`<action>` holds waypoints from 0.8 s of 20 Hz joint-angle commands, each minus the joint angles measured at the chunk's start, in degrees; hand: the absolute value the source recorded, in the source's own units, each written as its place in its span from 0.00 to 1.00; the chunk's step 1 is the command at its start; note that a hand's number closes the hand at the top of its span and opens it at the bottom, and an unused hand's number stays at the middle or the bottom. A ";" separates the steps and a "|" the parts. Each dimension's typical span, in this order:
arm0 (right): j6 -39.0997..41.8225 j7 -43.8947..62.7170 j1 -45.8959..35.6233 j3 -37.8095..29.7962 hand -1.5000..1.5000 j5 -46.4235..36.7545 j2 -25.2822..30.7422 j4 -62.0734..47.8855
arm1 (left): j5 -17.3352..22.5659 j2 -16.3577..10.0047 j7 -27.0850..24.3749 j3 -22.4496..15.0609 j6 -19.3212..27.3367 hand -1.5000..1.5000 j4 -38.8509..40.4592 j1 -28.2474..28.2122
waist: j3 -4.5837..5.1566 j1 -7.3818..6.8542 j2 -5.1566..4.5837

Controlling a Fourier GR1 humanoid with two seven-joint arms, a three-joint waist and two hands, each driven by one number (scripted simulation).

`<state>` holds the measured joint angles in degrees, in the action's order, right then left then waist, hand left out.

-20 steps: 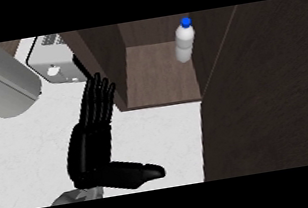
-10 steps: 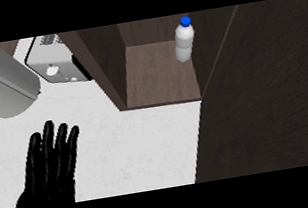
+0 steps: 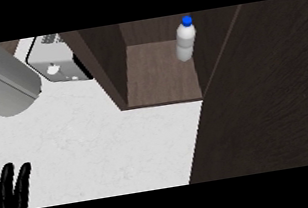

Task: Pick up the bottled water, place it into the cabinet and close the cabinet

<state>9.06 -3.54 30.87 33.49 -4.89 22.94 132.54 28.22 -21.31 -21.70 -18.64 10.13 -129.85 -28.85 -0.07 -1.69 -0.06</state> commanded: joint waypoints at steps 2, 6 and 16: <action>-0.24 7.84 -5.05 11.56 1.00 -2.41 -6.41 3.31 | 5.57 -3.55 -1.48 6.58 -4.98 0.00 -4.20 -6.21 | 0.28 -0.86 0.27; -0.81 9.26 -6.47 13.14 1.00 -2.90 -9.57 1.23 | 9.53 -4.59 -2.44 10.22 -8.73 0.00 -2.64 -8.31 | 0.35 -1.63 0.26; -2.83 21.47 -19.49 7.94 1.00 3.65 -20.61 -3.10 | 14.18 -6.55 -4.98 15.76 -16.55 0.00 -2.46 -15.06 | 0.33 -2.73 0.11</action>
<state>8.02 12.35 16.55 33.69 -3.51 10.44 129.36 39.12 -27.15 -25.89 -5.58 -3.44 -131.74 -40.88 0.03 -4.24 -0.33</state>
